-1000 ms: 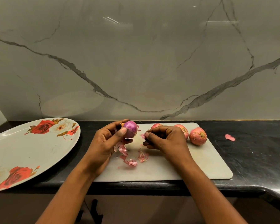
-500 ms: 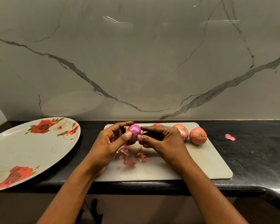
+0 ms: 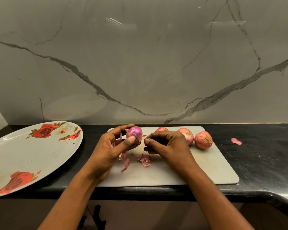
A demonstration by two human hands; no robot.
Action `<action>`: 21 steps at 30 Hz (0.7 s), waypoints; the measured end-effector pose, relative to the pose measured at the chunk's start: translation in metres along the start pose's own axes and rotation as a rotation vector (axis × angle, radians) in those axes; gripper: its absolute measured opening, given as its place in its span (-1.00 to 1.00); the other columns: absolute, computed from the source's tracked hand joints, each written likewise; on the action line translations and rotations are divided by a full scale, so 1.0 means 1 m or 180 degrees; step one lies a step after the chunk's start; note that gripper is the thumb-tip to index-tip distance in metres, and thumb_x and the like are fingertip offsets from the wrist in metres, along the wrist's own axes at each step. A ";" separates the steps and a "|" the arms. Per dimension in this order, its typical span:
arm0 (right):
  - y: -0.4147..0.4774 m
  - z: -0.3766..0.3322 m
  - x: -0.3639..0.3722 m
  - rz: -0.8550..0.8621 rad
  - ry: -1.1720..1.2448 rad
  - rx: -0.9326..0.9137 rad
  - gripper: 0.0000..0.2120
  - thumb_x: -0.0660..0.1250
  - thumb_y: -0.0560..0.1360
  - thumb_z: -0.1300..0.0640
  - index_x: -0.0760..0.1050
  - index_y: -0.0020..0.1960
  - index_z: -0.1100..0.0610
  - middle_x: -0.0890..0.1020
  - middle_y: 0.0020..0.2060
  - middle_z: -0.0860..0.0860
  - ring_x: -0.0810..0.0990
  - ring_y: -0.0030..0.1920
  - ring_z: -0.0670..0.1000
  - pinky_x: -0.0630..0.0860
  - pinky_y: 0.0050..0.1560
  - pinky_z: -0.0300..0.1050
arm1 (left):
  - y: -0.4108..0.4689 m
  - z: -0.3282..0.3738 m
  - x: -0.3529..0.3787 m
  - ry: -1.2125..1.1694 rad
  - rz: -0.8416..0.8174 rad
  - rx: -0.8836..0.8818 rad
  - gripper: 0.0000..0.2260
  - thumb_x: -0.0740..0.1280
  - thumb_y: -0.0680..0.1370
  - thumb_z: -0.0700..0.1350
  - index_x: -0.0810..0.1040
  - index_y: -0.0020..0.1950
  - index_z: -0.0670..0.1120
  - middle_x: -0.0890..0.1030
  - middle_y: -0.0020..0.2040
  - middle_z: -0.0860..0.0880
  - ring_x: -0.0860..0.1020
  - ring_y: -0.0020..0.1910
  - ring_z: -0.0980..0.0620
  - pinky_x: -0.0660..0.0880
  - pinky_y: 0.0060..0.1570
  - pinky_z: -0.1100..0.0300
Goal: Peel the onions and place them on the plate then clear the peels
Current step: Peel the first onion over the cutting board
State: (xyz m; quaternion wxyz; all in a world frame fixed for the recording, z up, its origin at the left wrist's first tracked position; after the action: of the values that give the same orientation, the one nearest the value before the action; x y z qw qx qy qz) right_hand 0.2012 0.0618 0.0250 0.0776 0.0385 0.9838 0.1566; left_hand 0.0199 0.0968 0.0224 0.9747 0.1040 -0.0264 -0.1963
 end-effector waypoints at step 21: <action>-0.001 -0.003 -0.003 0.0131 0.0064 -0.0007 -0.66 0.54 0.54 0.20 0.66 0.30 0.13 0.77 0.07 0.04 0.79 -0.01 0.01 0.74 0.01 0.03 | 0.000 0.002 0.007 0.0265 -0.0121 0.0106 -0.67 0.37 0.62 -0.05 0.61 0.39 0.03 0.66 0.29 0.00 0.65 0.29 -0.13 0.60 0.30 -0.15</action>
State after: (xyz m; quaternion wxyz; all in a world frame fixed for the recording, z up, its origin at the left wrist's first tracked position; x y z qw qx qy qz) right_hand 0.2038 0.0595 0.0283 0.0646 0.0570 0.9834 0.1596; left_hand 0.0259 0.0933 0.0246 0.9691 0.1288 0.0129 -0.2098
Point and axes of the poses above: each hand's wrist, its own y-axis towards the middle knuckle, its own x-axis out of the palm, z = x × y, the point moved 10 cm from there along y, towards the middle knuckle
